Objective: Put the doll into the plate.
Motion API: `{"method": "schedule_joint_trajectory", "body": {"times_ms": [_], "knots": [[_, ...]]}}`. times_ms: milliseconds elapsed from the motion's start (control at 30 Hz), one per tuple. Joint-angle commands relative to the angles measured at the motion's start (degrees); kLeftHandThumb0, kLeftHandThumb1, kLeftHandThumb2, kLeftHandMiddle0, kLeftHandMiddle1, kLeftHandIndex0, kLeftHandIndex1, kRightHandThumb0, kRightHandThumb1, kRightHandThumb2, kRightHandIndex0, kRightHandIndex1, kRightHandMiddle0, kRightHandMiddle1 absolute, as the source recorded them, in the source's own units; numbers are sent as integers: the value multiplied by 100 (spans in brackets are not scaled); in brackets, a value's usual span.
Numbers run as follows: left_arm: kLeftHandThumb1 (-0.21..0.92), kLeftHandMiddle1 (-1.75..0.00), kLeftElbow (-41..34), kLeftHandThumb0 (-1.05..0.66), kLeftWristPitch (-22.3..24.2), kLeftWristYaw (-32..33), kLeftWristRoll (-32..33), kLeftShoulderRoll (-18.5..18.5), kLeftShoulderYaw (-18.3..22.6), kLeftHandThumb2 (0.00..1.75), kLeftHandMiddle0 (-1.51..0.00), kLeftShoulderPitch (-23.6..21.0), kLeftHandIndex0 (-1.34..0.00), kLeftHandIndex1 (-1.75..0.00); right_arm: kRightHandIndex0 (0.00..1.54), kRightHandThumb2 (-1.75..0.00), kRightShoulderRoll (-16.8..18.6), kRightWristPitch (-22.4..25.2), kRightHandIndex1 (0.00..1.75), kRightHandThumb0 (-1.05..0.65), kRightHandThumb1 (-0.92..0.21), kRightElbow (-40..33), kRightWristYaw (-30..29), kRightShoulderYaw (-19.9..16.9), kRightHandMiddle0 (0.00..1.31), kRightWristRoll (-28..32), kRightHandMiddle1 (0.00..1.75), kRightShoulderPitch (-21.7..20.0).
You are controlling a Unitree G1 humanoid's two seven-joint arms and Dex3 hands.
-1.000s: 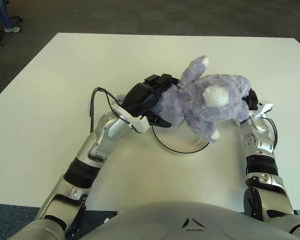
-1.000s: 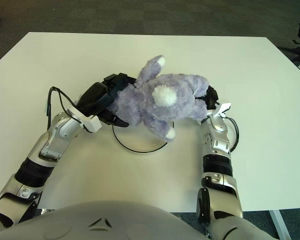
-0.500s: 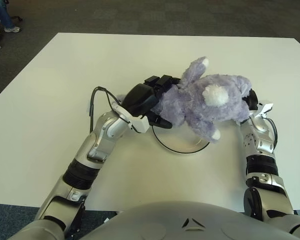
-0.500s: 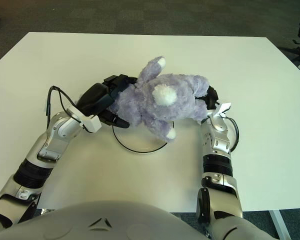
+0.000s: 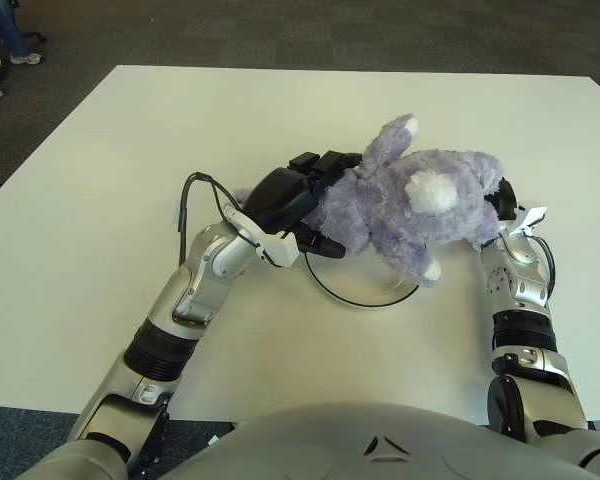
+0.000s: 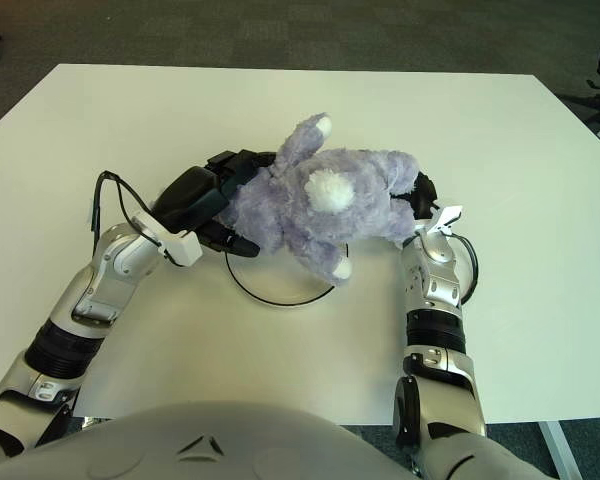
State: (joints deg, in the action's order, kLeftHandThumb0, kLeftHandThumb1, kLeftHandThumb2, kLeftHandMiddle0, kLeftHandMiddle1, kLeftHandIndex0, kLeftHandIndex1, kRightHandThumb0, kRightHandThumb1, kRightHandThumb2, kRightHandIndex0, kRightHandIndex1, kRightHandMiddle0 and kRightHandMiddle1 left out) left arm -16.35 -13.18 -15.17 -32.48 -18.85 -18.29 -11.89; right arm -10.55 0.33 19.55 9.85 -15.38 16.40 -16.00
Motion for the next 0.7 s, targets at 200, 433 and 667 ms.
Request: {"method": "schedule_joint_trajectory", "body": {"times_ms": [200,433,667], "knots": [[92,-21,-503,-104,14,-158,340,-148,226,61,-21,300,0,-13,112,-115,74,345,175,-44,-45,182,-17,52,51,-13,175,262],[92,-13,-662,-105,-115,25,359,-149,385,72,-18,487,0,-1,114,-116,49,316,175,-44,-44,217,19,55,52,-29,175,244],[92,-9,-1049,-105,-403,91,437,-436,916,81,-15,943,0,0,114,-117,37,322,175,-45,-43,244,42,55,52,-26,175,229]]}}
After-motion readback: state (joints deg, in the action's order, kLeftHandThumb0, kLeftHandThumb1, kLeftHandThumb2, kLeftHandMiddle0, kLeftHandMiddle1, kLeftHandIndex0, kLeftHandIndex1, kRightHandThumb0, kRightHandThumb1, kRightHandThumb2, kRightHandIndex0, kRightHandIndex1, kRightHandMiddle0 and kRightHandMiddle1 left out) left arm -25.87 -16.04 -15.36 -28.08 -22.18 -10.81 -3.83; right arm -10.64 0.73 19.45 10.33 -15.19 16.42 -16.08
